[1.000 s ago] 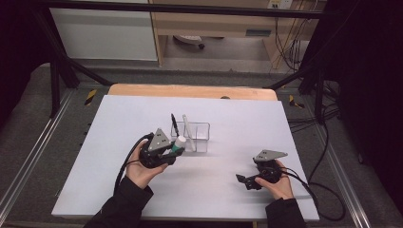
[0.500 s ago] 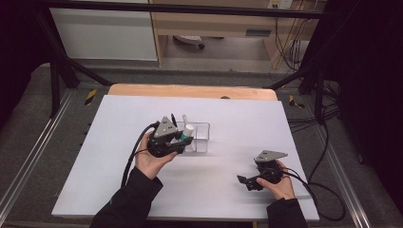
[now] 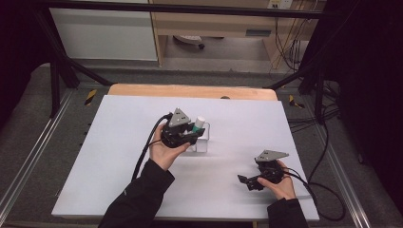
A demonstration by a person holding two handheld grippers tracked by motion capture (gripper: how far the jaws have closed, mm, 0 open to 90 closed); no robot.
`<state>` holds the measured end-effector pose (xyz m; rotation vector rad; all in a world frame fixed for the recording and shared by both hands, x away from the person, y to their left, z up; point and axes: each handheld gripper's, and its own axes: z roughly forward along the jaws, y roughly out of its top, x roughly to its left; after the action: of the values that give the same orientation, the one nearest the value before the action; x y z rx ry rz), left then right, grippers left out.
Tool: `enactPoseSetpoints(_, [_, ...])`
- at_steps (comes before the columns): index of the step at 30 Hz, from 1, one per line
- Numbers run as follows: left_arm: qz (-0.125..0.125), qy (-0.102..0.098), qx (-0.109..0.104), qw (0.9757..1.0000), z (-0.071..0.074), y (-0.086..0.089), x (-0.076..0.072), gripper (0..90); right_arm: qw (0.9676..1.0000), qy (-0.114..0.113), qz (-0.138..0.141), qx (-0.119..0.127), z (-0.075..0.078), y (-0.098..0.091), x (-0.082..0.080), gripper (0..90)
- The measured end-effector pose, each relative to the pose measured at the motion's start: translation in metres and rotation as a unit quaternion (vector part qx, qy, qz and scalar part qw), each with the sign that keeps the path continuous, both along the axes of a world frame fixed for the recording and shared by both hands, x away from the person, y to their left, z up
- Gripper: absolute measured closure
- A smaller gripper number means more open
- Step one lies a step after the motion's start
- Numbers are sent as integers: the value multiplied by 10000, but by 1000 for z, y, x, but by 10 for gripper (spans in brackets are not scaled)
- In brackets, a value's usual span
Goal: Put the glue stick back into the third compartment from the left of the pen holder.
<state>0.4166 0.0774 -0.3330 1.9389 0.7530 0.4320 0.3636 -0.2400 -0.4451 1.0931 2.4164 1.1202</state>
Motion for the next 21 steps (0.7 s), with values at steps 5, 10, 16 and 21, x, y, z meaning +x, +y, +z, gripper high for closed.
enactPoseSetpoints(5, [57, 8, -52, 10000, 0, -9, 8, 647, 10000, -8, -5, 18, 0, 0, 0, 5])
enactPoseSetpoints(10, [78, -12, -78, 9999, -1, -17, 18, 647, 10000, 14, 15, 10, 0, 0, 0, 5])
enactPoseSetpoints(16, [112, 33, -132, 9998, -7, -26, 29, 647, 10000, 17, 19, 15, -1, 1, 0, 5])
enactPoseSetpoints(21, [103, 29, -45, 9999, -15, -35, 36, 647, 10000, 24, 18, 12, -1, 1, 0, 6])
